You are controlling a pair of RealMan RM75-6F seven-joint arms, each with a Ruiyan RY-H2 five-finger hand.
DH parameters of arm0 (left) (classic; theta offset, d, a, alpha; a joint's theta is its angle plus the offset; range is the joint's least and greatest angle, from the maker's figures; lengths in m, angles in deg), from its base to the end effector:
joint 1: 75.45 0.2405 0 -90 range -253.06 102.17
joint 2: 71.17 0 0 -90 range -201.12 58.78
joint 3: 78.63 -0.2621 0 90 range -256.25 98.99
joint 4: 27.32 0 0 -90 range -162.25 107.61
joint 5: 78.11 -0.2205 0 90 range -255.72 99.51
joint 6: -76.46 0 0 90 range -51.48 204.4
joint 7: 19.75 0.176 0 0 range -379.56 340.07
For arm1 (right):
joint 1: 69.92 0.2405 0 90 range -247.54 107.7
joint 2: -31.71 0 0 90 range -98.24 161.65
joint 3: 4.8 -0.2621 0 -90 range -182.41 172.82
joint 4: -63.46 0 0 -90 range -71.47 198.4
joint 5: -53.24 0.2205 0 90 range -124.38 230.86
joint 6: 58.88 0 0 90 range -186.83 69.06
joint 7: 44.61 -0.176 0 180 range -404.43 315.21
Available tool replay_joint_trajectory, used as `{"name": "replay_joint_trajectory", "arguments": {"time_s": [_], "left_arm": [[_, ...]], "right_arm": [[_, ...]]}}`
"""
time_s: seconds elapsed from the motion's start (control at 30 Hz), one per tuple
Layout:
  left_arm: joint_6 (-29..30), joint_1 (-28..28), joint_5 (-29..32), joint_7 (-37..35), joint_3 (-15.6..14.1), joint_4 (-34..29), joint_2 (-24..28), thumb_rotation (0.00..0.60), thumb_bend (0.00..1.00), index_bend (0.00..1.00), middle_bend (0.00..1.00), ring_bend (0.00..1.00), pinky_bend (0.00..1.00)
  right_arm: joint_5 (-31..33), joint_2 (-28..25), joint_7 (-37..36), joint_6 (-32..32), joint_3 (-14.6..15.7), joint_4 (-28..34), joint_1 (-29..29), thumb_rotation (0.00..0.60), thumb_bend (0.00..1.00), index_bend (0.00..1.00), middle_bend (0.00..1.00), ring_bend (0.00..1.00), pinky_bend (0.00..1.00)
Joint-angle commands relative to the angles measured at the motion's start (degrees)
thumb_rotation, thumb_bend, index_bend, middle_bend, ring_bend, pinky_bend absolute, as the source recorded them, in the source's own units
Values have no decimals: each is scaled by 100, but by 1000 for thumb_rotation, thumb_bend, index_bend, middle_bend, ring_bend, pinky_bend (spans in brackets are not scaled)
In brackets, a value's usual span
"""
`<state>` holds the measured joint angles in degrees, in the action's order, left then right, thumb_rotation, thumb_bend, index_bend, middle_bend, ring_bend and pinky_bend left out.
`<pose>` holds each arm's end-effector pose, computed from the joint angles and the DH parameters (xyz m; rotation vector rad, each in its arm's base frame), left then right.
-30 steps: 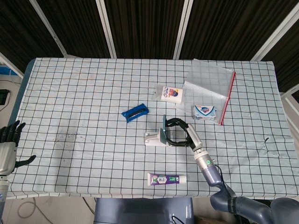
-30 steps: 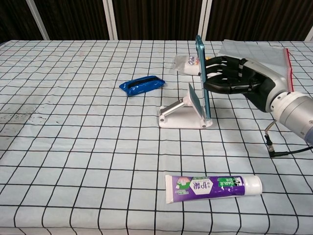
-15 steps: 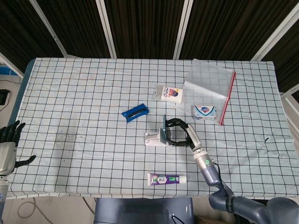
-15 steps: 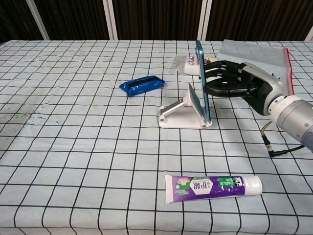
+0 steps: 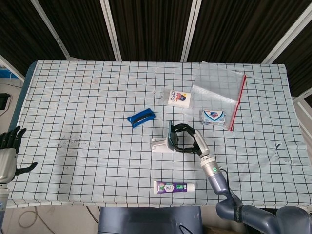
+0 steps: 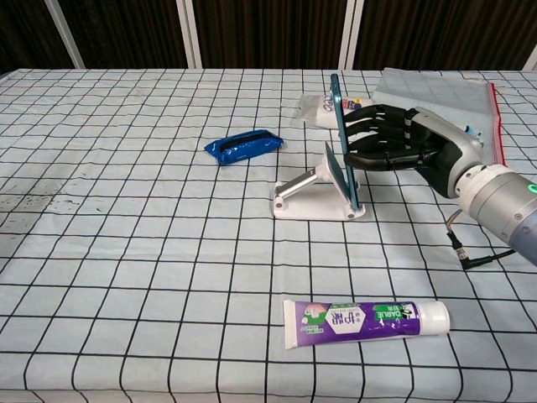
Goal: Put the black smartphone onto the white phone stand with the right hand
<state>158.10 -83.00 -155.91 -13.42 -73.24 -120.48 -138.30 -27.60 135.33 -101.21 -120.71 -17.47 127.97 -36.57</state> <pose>-0.3241 0.2374 0.1388 -1.3217 -0.9273 -0.8333 -0.1791 -0.3659 -0.0743 1.1251 -1.9754 1.7349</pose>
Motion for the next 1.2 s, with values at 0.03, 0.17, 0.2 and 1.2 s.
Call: {"name": "replay_joint_trajectory", "arguments": {"time_s": [0.03,0.17,0.2,1.2], "left_arm": [[3,0,-4,-2,0,0,1,600,0,0,0,0,0],[13,1,-12,-9,2,0,3,600,0,0,0,0,0],[18,3,-15,-12,2,3,1,600,0,0,0,0,0],[123,55,-159,-58,-53,15,68,600,0,0,0,0,0]], "right_arm": [[16,-1,54,3,9,35,-9,600,75,486,487,249,179],[18,-24,121,21,34,86,-16,600,11,423,416,193,168],[8,-33,138,20,48,96,-20,600,3,391,380,173,163],[-217,-3217,3631,-598,684,2313,-942,600,0,4,65,5,143]]}}
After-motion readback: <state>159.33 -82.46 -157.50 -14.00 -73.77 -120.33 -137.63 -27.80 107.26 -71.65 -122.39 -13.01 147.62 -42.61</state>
